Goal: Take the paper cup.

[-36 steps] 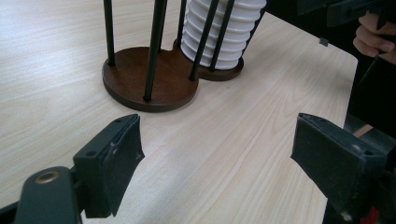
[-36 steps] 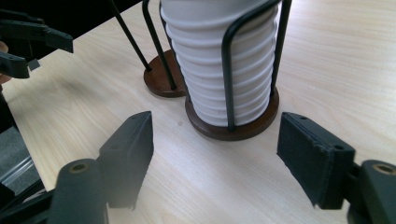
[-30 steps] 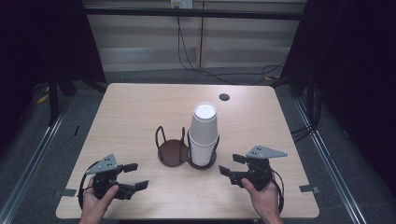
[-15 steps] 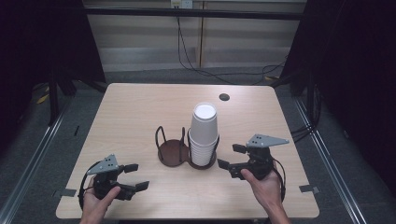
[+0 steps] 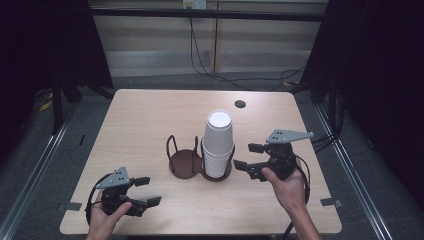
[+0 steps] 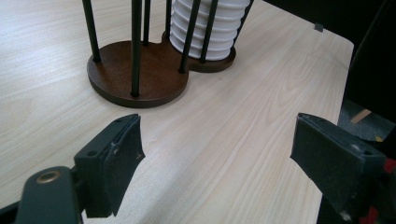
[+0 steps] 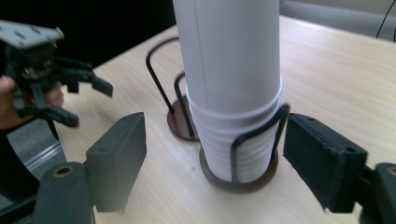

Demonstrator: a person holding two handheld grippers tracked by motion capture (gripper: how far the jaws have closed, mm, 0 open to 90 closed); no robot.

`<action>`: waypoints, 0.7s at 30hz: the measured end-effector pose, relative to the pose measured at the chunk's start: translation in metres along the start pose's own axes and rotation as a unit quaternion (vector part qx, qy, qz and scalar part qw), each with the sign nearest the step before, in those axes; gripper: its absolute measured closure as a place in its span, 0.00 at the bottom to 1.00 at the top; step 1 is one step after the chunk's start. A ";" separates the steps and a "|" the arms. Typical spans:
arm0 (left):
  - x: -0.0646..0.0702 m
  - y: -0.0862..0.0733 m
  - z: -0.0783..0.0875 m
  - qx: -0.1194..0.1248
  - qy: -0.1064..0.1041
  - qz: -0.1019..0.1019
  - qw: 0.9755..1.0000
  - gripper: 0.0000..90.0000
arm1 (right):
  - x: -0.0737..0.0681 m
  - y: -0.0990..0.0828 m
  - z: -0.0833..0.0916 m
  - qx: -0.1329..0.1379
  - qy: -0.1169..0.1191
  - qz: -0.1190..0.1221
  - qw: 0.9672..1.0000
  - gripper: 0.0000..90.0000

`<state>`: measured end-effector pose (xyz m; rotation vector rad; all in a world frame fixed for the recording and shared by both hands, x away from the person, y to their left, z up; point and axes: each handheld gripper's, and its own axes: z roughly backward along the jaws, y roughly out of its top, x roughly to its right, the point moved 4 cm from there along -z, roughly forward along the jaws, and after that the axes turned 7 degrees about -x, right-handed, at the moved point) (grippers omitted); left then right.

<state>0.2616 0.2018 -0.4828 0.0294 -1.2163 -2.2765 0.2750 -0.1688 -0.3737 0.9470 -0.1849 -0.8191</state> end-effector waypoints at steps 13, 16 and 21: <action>0.000 -0.001 -0.001 -0.006 0.002 0.005 1.000 0.18 | -0.006 0.034 -0.003 -0.001 0.029 0.003 1.000 0.17; 0.000 -0.001 -0.001 -0.005 0.003 0.004 1.000 0.18 | -0.003 0.042 -0.001 0.015 0.043 -0.004 0.999 0.16; 0.000 -0.001 -0.001 -0.007 0.002 0.005 1.000 0.18 | 0.000 0.054 -0.003 0.010 0.037 0.003 0.999 0.16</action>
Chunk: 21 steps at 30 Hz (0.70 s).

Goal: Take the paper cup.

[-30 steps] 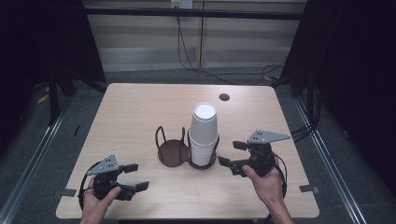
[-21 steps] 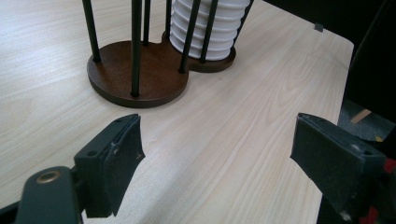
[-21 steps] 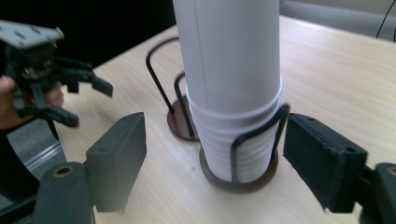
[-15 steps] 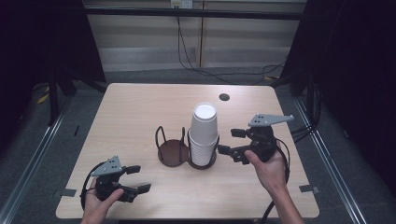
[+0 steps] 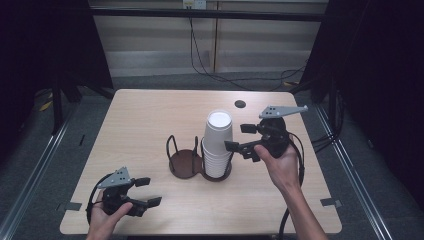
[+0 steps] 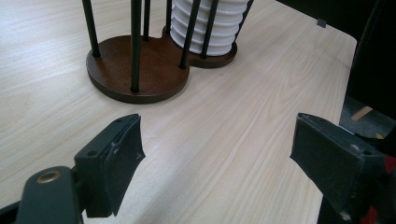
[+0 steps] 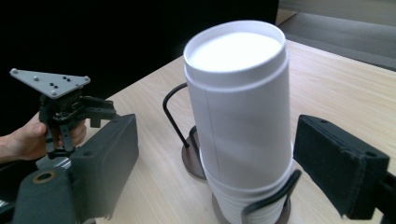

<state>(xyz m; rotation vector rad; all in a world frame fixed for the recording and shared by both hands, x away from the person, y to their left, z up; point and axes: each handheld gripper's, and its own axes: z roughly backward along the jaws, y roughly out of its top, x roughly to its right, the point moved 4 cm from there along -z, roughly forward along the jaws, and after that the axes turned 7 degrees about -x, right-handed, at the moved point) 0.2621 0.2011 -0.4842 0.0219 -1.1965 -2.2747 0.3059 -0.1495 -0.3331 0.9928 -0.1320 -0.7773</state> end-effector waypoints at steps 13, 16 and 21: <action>0.001 0.000 -0.001 -0.007 0.000 -0.003 1.000 0.18 | 0.010 0.024 -0.022 -0.031 -0.006 0.009 0.999 0.16; 0.002 0.000 -0.001 -0.007 -0.001 -0.006 1.000 0.18 | 0.014 0.026 -0.028 -0.038 -0.008 0.004 0.999 0.16; 0.002 0.000 -0.003 -0.013 -0.006 -0.010 1.000 0.18 | 0.017 0.030 -0.036 -0.045 -0.002 -0.002 0.999 0.16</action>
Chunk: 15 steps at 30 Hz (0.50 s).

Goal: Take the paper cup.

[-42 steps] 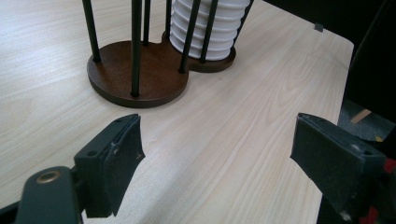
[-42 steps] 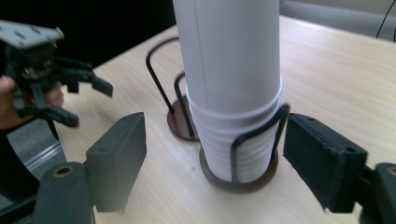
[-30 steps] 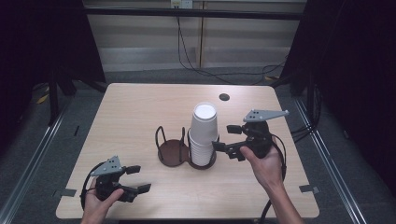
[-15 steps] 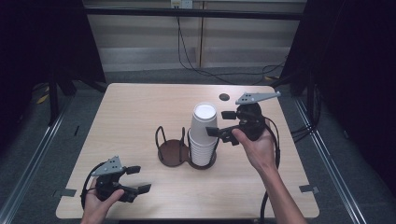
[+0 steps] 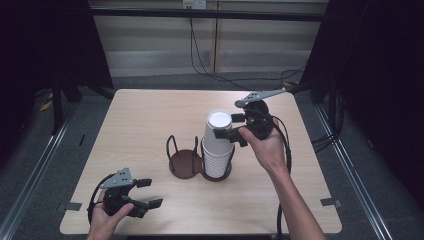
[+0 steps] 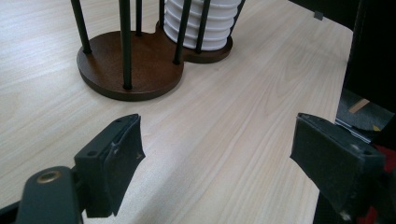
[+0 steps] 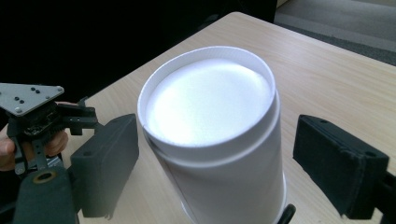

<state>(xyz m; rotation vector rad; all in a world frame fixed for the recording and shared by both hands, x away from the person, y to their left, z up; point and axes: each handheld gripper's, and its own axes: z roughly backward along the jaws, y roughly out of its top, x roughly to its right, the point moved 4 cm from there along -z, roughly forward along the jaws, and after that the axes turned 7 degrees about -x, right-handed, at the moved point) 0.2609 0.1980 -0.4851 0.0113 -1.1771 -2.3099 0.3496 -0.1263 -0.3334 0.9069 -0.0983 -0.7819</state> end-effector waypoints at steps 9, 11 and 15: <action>0.001 0.000 0.000 -0.001 -0.007 0.003 1.000 0.18 | -0.004 0.006 -0.013 -0.017 -0.013 0.014 1.000 0.16; 0.001 0.000 0.000 -0.003 -0.006 0.004 1.000 0.18 | -0.004 0.007 -0.015 -0.017 -0.013 0.015 1.000 0.16; 0.001 0.000 0.000 -0.005 -0.008 0.004 1.000 0.18 | -0.003 0.008 -0.017 -0.017 -0.014 0.015 1.000 0.17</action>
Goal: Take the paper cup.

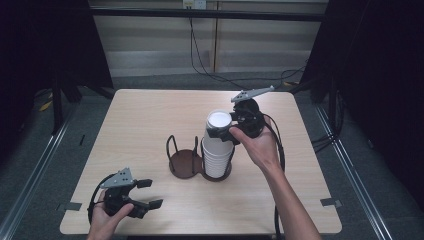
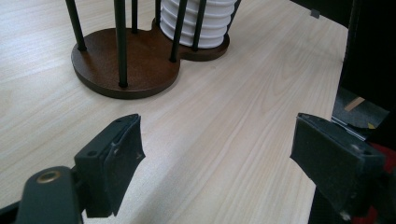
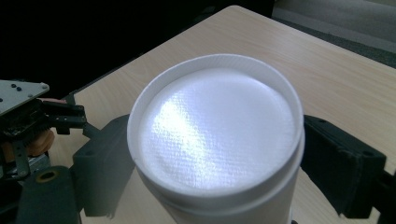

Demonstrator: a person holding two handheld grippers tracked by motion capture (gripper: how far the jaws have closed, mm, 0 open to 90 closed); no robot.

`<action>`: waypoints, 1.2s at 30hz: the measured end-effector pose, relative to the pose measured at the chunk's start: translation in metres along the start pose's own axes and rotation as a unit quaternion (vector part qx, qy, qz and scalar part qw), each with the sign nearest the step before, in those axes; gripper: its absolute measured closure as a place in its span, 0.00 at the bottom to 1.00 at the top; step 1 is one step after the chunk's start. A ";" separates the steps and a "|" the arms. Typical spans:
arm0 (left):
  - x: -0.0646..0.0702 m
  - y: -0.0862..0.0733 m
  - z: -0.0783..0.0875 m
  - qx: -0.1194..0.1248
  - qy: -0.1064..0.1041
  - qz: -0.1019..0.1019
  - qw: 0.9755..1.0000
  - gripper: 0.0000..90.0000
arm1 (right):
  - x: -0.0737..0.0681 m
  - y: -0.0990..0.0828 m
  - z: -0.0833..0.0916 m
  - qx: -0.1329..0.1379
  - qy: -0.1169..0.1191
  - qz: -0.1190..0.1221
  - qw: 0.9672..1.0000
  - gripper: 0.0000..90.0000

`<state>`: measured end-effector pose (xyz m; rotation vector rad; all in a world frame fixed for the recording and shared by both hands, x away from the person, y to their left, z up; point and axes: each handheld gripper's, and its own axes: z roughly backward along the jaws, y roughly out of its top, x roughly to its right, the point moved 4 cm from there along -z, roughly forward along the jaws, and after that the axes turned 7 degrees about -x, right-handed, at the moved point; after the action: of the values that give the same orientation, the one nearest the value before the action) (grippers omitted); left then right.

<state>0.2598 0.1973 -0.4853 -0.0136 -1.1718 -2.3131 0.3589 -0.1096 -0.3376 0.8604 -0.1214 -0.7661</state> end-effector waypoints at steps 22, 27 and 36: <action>0.000 0.000 -0.001 -0.008 -0.002 -0.001 1.000 0.18 | -0.004 -0.001 -0.005 -0.024 -0.041 0.036 0.998 0.24; 0.000 -0.001 -0.001 -0.008 -0.002 0.002 1.000 0.18 | -0.004 -0.001 -0.005 -0.023 -0.039 0.037 0.998 0.24; 0.000 -0.001 -0.002 -0.009 -0.002 0.001 1.000 0.18 | -0.004 0.003 -0.002 -0.023 -0.038 0.032 0.999 0.24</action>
<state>0.2598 0.1962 -0.4870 -0.0257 -1.1513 -2.3224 0.3581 -0.1046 -0.3363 0.7814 -0.1971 -0.7387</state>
